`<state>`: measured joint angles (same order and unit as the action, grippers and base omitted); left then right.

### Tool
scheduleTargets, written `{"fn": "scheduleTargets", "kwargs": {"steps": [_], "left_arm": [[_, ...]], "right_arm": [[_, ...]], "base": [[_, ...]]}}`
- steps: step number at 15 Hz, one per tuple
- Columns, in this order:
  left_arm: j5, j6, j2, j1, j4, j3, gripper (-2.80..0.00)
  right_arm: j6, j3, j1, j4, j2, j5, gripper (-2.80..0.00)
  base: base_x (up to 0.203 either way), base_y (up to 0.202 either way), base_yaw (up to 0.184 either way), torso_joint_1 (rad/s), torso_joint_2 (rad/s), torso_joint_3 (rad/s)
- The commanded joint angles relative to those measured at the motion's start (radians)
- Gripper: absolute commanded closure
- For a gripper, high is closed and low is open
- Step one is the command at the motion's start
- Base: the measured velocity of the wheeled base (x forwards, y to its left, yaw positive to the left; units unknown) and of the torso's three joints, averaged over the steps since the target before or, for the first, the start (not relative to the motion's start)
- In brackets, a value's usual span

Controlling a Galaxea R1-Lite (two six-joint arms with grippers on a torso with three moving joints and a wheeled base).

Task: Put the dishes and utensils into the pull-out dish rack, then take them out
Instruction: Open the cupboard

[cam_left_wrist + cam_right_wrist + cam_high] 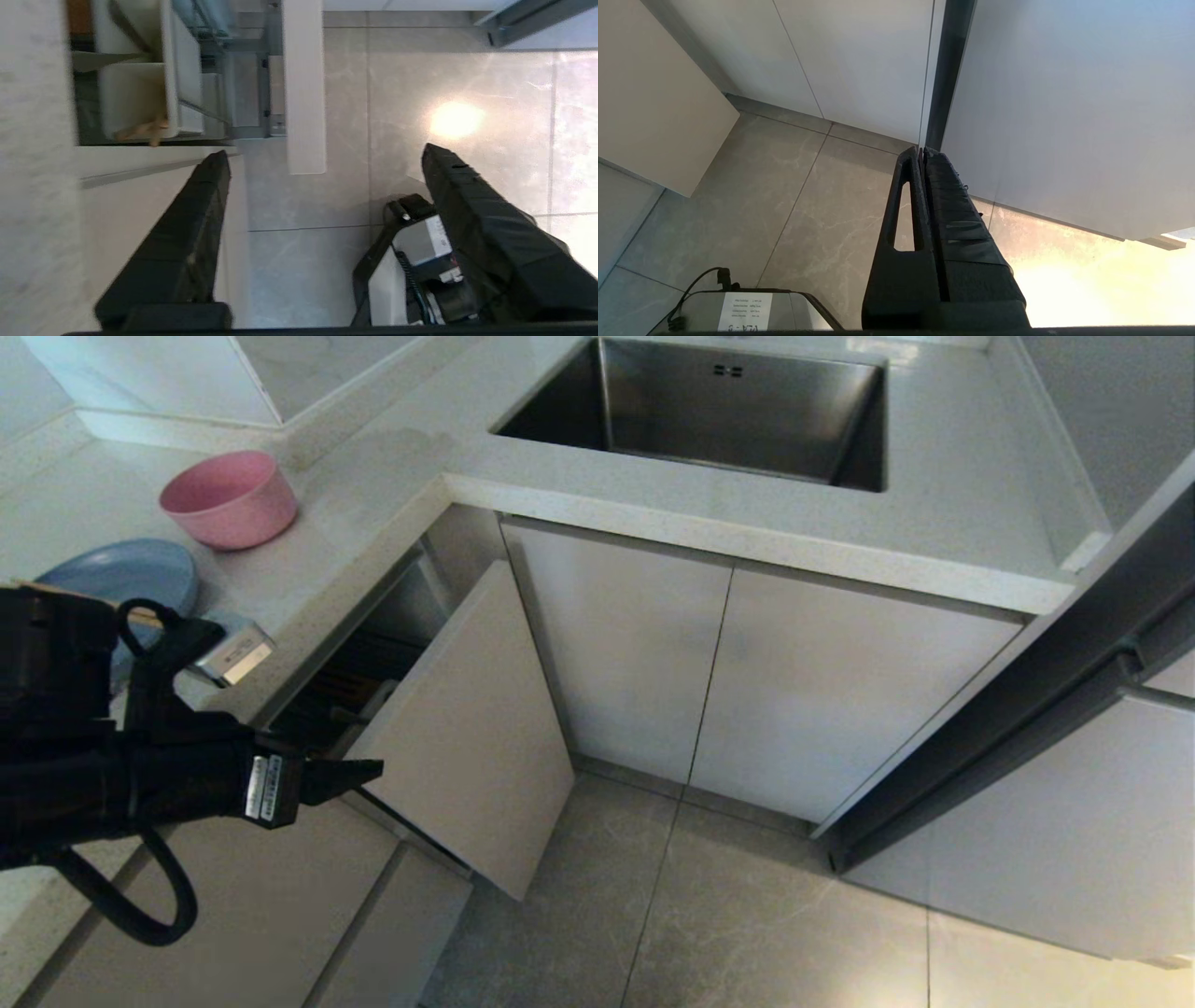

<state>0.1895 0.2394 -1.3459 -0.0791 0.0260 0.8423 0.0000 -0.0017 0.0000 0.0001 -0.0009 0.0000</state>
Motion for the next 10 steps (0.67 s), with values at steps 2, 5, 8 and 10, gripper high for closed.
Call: {"fn": "scheduleTargets", "kwargs": {"steps": [2, 5, 8, 10], "left_arm": [[0.004, 0.000, -0.030, -0.001, -0.029, -0.009, -2.80], [0.009, -0.008, -0.050, -0.001, -0.109, -0.036, -2.80], [0.030, -0.033, -0.058, -0.019, -0.113, -0.040, -2.80], [0.031, -0.035, -0.058, -0.020, -0.113, -0.042, -2.80]], "right_arm": [[0.000, 0.000, 0.000, 0.000, 0.001, 0.000, 0.00], [0.000, 0.000, 0.000, 0.000, 0.001, 0.000, 0.00], [0.000, 0.000, 0.000, 0.000, 0.001, 0.000, 0.00], [0.000, 0.000, 0.000, 0.001, 0.001, 0.000, 0.00]], "base": [[0.000, 0.000, 0.000, 0.000, 0.00, 0.000], [0.000, 0.000, 0.000, 0.000, 0.00, 0.000], [0.000, 0.000, 0.000, 0.000, 0.00, 0.000], [0.000, 0.000, 0.000, 0.000, 0.00, 0.000]]}}
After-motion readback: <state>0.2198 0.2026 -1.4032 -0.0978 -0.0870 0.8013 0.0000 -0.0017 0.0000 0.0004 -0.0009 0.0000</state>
